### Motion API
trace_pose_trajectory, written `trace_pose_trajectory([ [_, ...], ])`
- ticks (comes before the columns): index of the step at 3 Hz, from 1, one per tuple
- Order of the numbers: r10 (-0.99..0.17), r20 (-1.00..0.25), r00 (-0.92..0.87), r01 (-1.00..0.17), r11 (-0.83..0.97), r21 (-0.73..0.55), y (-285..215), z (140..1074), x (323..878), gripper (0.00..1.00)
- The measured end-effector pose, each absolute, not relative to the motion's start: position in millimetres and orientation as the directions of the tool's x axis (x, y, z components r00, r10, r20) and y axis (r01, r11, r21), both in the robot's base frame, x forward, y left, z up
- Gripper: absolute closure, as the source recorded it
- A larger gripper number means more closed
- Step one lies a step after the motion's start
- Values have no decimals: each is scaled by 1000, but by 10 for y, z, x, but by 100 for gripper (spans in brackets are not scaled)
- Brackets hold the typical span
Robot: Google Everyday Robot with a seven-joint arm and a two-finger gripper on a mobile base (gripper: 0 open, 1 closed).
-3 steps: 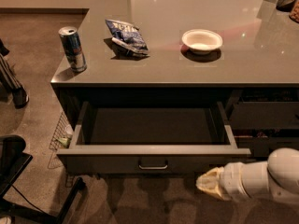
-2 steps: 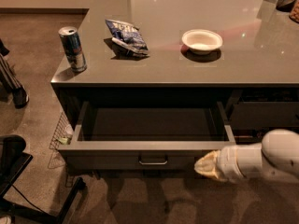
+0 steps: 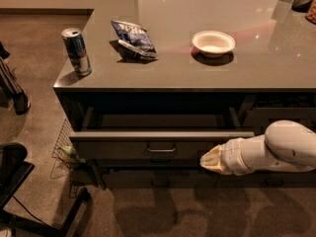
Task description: Close top drawer
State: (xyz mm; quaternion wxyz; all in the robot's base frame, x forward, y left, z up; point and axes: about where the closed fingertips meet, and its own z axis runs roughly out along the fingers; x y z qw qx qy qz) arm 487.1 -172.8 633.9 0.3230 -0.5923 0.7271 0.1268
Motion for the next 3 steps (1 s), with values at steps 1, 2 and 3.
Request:
trace_pose_trajectory([
  [1, -783, -620, -57, -950, 233, -207, -1733, 6176, 5166, 100],
  [2, -785, -618, -38, -946, 228, -231, -1804, 6182, 5525, 100],
  [3, -785, -618, -38, -946, 228, -231, -1803, 6182, 5524, 100],
])
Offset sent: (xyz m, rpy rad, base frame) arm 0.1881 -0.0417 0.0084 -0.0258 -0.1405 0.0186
